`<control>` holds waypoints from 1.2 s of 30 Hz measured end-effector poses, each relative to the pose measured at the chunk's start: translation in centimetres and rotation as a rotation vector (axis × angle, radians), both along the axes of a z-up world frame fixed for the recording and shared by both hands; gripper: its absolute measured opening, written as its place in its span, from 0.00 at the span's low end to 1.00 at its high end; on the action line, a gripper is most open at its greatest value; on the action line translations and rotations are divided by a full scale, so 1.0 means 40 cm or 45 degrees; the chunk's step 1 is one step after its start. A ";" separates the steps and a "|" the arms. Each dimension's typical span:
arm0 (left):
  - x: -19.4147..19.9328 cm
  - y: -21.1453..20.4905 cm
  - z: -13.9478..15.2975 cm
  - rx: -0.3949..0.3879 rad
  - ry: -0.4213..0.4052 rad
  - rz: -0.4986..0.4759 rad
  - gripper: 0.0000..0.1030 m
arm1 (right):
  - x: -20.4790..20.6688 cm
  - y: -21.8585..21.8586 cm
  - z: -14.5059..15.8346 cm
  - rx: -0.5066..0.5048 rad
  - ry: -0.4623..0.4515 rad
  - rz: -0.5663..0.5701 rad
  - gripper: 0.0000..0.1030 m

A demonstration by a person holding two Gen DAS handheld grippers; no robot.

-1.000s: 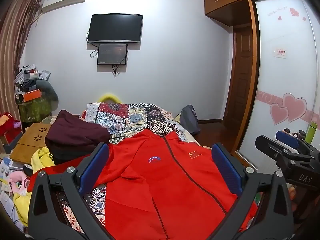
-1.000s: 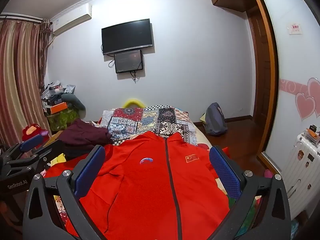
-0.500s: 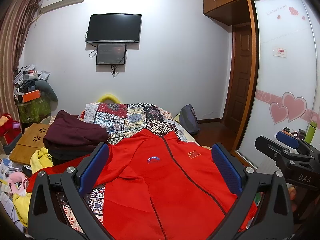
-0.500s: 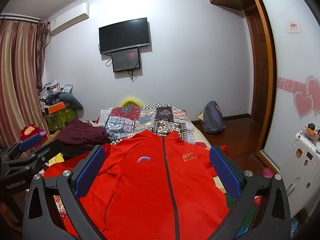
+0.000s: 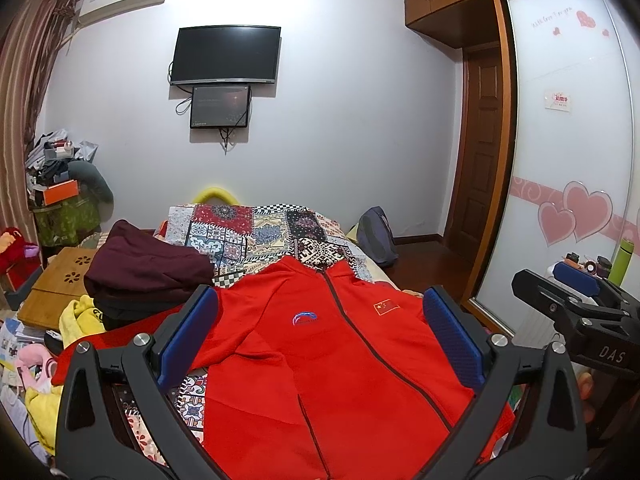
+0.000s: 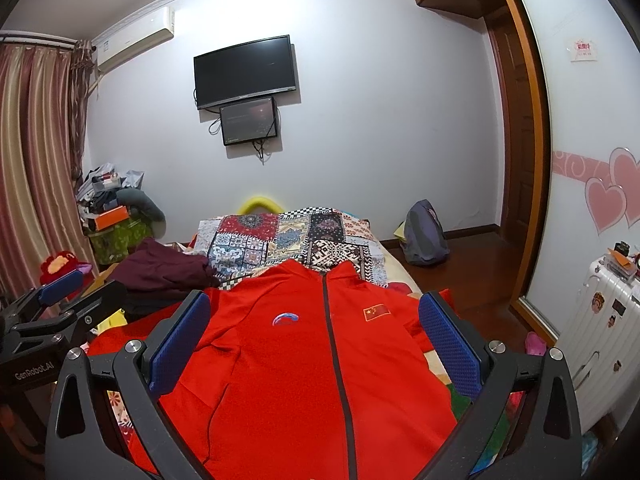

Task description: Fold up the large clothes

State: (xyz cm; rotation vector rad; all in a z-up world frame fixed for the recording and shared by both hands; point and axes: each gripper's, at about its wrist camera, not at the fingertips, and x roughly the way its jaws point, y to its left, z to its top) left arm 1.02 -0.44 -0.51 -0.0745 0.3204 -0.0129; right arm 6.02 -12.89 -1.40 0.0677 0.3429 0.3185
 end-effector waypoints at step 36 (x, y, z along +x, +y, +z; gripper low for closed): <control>0.021 0.033 -0.022 -0.031 0.030 0.038 1.00 | 0.001 0.017 -0.012 -0.010 0.015 0.017 1.00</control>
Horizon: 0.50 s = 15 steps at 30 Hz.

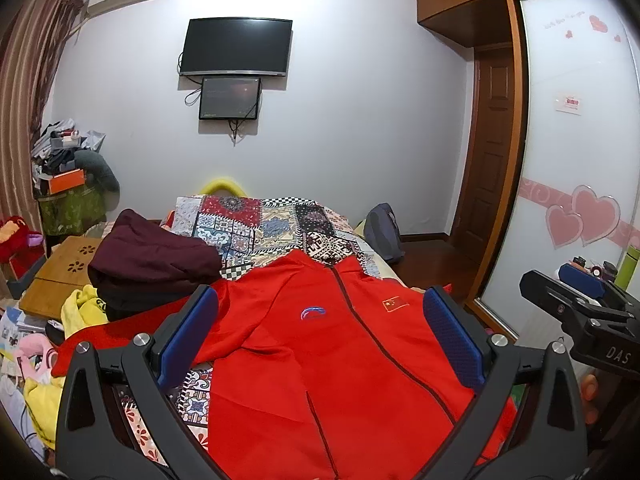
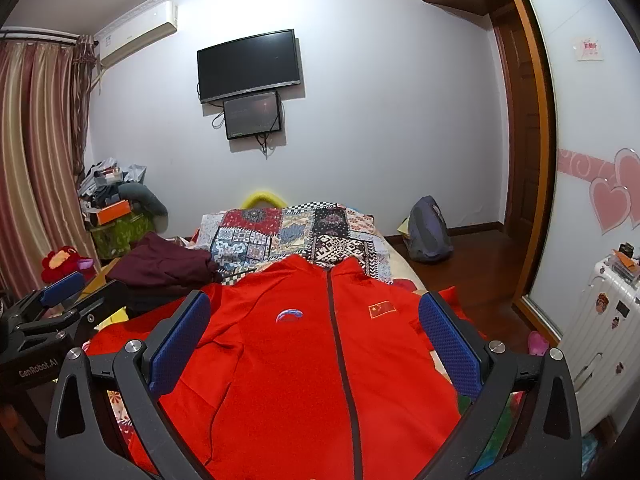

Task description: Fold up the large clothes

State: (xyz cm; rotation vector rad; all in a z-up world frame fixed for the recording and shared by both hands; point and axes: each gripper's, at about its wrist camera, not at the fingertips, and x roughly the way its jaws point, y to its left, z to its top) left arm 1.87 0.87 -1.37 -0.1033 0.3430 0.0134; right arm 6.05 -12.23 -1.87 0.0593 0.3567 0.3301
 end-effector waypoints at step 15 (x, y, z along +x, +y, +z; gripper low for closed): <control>0.078 0.129 -0.042 -0.012 0.088 0.141 1.00 | 0.095 0.035 -0.037 -0.014 0.100 0.015 1.00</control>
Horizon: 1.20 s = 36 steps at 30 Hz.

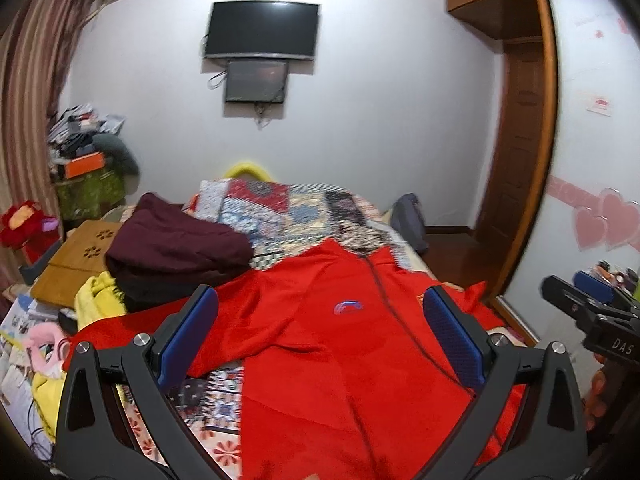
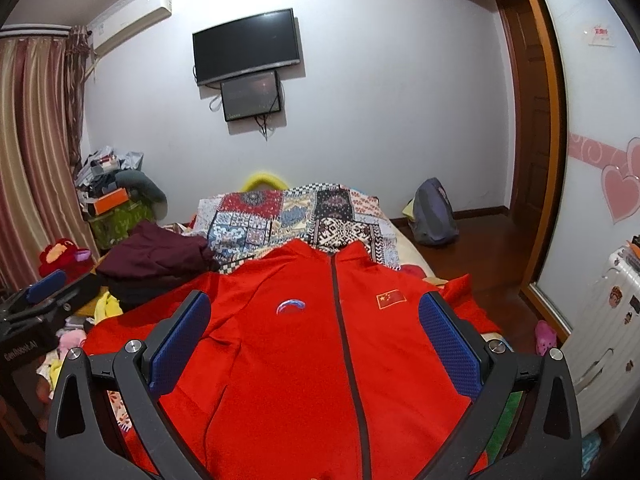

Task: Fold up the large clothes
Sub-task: 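Grasp the red jacket's sleeve with the left gripper and lift it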

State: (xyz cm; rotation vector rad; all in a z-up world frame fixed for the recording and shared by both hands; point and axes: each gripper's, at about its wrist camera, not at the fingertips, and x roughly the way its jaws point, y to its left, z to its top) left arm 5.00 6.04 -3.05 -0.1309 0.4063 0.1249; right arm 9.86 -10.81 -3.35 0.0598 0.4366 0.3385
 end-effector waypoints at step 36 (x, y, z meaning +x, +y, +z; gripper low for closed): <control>0.062 0.841 -0.656 -1.090 0.483 0.690 0.91 | 0.299 0.184 -0.229 -0.169 0.556 0.131 1.00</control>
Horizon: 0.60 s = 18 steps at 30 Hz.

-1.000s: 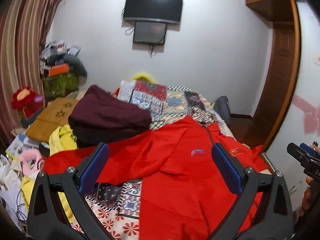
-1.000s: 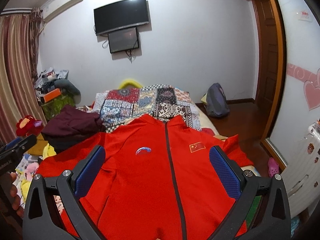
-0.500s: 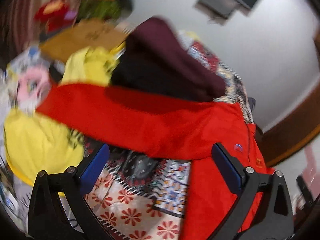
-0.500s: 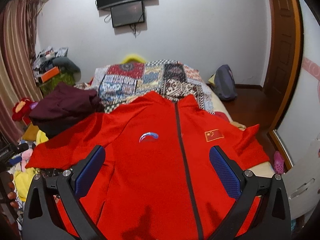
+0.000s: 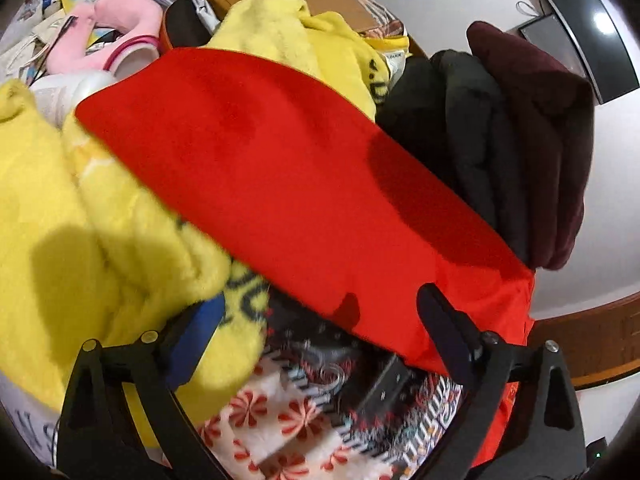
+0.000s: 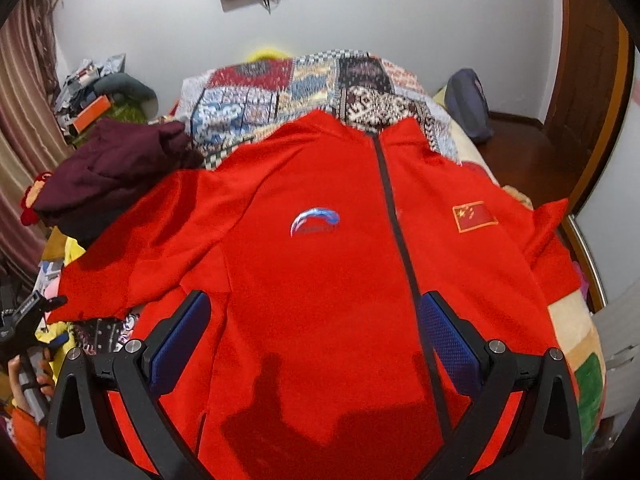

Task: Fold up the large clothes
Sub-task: 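Grasp the red jacket's sleeve with the left gripper and lift it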

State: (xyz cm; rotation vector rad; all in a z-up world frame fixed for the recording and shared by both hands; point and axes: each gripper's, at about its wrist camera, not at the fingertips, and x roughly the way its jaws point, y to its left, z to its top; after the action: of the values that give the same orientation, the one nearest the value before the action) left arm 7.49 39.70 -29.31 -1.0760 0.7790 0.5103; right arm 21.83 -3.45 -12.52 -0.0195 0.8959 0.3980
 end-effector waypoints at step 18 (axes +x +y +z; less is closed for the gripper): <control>0.128 -0.077 0.158 0.713 0.185 -0.122 0.03 | 0.001 0.025 -0.015 -0.067 0.030 0.045 1.00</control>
State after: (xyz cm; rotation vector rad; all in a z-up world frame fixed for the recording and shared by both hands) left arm 12.60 36.62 -22.97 -0.4852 0.7493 0.6801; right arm 21.87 -2.44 -13.11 -0.0794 0.9301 0.4079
